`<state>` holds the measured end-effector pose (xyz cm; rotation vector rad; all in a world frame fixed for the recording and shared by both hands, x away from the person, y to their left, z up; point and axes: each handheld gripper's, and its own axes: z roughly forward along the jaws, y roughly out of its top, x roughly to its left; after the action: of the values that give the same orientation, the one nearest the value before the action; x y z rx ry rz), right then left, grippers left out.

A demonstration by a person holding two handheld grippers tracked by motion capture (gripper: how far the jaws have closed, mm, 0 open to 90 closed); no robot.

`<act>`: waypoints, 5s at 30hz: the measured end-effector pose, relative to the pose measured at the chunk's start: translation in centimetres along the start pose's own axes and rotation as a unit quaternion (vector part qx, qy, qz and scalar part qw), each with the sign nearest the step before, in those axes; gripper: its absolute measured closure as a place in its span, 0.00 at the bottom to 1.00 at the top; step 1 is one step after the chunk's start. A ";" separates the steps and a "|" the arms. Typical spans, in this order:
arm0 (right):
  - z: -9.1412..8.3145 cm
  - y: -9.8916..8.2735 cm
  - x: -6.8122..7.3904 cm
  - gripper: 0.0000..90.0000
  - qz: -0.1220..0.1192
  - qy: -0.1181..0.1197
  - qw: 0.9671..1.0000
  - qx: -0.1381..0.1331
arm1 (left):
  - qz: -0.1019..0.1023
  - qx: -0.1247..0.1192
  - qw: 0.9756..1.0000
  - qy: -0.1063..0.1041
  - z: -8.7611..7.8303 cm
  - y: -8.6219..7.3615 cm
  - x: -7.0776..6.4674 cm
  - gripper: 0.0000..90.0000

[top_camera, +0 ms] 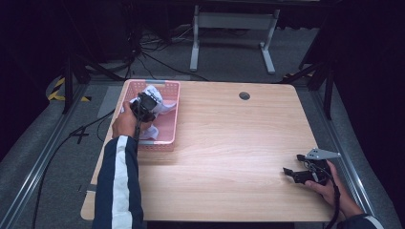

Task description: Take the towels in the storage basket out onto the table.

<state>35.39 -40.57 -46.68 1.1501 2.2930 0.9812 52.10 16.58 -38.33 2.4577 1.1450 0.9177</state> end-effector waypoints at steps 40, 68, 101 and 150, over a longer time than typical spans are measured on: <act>0.0 0.0 0.0 0.15 0.000 -0.001 1.000 0.000 | 0.095 -0.238 0.940 -0.226 -9.4 9.3 -13.4 0.61; -0.8 3.9 6.3 0.25 -0.077 0.127 0.988 -0.043 | 0.117 -0.191 0.915 -0.336 -9.8 -2.7 -18.9 0.18; -1.2 4.9 1.6 0.85 -0.069 -0.004 0.997 -0.019 | 0.008 -0.150 0.961 -0.232 -7.4 -7.8 -13.9 0.61; 0.5 13.6 4.4 0.98 -0.147 0.025 0.984 -0.096 | 0.006 -0.173 0.949 -0.263 -6.4 -7.5 -17.2 0.96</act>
<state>40.38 -31.08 -37.20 0.6924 2.2648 1.0936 35.21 8.27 -44.52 2.2175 0.7139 0.3749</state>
